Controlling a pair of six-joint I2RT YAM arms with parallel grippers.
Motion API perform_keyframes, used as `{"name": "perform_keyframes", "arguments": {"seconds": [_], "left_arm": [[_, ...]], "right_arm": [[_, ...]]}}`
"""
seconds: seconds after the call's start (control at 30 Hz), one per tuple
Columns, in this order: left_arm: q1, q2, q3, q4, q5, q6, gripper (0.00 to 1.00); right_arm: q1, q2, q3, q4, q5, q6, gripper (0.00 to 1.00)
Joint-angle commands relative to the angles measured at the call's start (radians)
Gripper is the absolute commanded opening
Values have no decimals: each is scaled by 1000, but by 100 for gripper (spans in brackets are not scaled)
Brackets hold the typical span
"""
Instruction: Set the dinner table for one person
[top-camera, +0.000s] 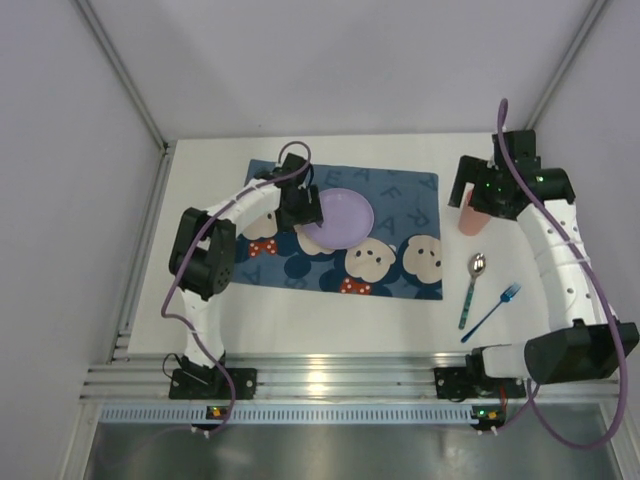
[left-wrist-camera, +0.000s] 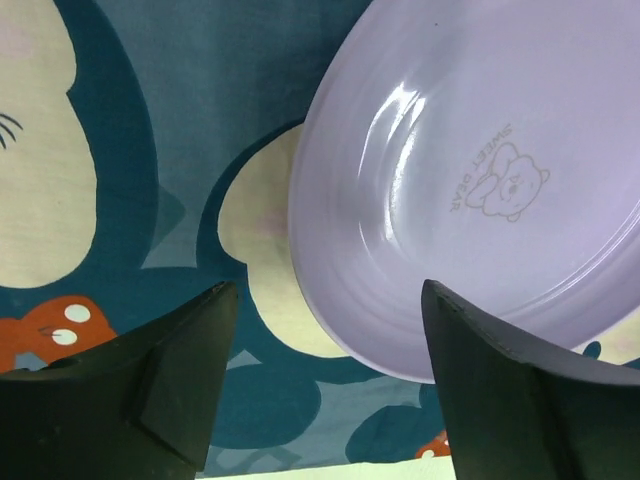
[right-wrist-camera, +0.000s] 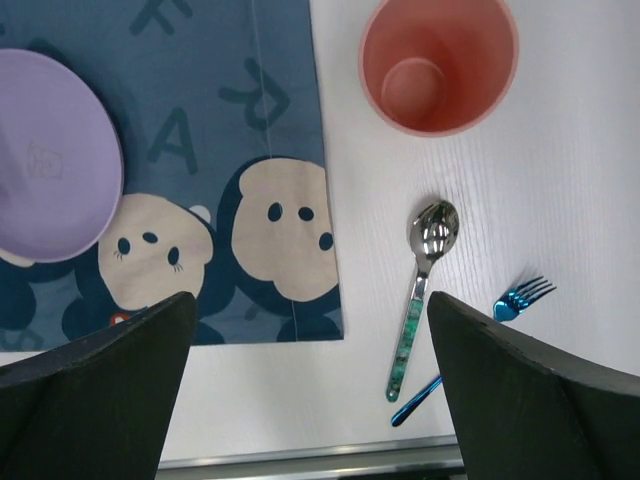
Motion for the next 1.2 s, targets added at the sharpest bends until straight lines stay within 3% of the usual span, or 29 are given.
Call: {"name": "perform_keyframes", "arguments": {"seconds": [0.0, 0.17, 0.37, 0.67, 0.7, 0.8, 0.83, 0.9, 0.93, 1.0, 1.17], "left_arm": [[9, -56, -28, 8, 5, 9, 80], [23, -180, -139, -50, -110, -3, 83], [34, -320, -376, -1, -110, -17, 82], [35, -486, -540, -24, -76, -45, 81], [35, -494, -542, -32, -82, -45, 81], [35, -521, -539, -70, -93, -45, 81], [35, -530, -537, -73, -102, -45, 80], [35, -558, -542, -76, -105, -54, 81], [35, -566, -542, -76, -105, -57, 81], [34, -584, -552, -72, -98, -68, 81], [34, -601, -576, -53, -87, -86, 79]], "right_arm": [[-33, 73, 94, -10, 24, -10, 100], [-119, 196, 163, 18, 8, -6, 100], [-156, 409, 244, 80, -41, 3, 100], [-155, 670, 394, 128, -125, 13, 96], [-153, 693, 399, 130, -124, 8, 93], [-130, 723, 401, 128, -56, -15, 69], [-121, 729, 398, 128, -26, -20, 51], [-115, 746, 390, 125, 5, -21, 34], [-112, 747, 391, 124, 13, -24, 18], [-109, 747, 398, 111, 40, -26, 0], [-75, 688, 414, 88, 88, -21, 0]]}}
